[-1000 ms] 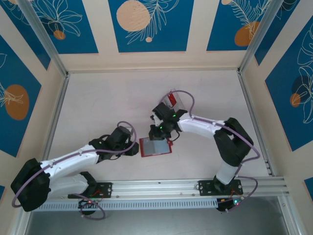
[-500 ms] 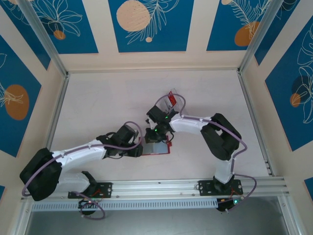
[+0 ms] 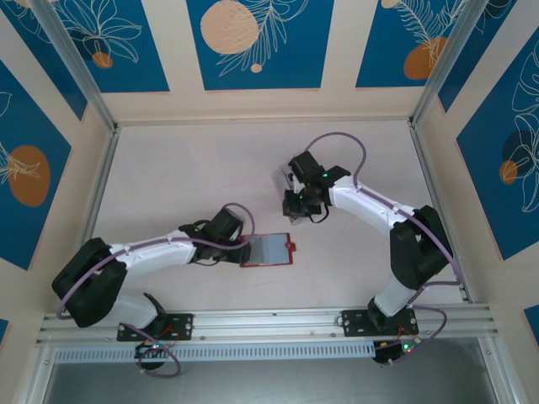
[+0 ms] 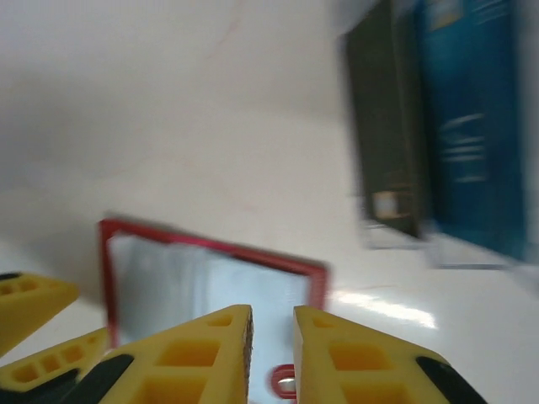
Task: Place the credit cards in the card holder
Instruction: Pick up the credit card from the storage box.
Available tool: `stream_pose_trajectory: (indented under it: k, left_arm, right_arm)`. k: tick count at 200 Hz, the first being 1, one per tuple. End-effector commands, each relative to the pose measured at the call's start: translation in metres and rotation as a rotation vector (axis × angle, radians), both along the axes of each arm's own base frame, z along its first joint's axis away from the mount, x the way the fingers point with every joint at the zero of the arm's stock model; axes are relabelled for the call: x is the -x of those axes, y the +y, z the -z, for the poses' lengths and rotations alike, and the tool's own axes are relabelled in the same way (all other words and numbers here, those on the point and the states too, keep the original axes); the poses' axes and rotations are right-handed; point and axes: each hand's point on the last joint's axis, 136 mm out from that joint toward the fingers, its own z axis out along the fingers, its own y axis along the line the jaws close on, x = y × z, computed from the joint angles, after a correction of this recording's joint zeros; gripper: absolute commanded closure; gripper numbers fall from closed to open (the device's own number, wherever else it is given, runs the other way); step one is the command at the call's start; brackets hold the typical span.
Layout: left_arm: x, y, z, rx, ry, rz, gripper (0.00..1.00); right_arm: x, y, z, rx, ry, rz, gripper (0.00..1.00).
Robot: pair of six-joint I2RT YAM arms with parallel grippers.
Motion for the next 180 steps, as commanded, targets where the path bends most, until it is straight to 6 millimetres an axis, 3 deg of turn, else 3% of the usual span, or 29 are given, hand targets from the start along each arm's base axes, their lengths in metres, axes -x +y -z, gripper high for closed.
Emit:
stream_pose_trajectory:
  k: [1,32,66,180]
  left_arm:
    - [-0.012,-0.002,-0.001,-0.019,-0.032,-0.002,0.53]
    - [-0.01,-0.003,0.011,-0.04,-0.016,0.002,0.57]
    - [-0.004,-0.004,0.021,-0.041,0.002,0.002,0.6]
    - [0.005,-0.005,0.026,-0.021,0.013,-0.005,0.63]
  right_arm:
    - [-0.015,-0.033,-0.011,0.163,-0.055,0.022,0.78]
    - [-0.039,-0.045,-0.017,0.224,-0.098,0.03,0.77]
    - [-0.055,-0.045,-0.007,0.258,-0.075,0.01,0.77]
    - [-0.059,-0.032,0.025,0.27,-0.005,-0.035,0.78]
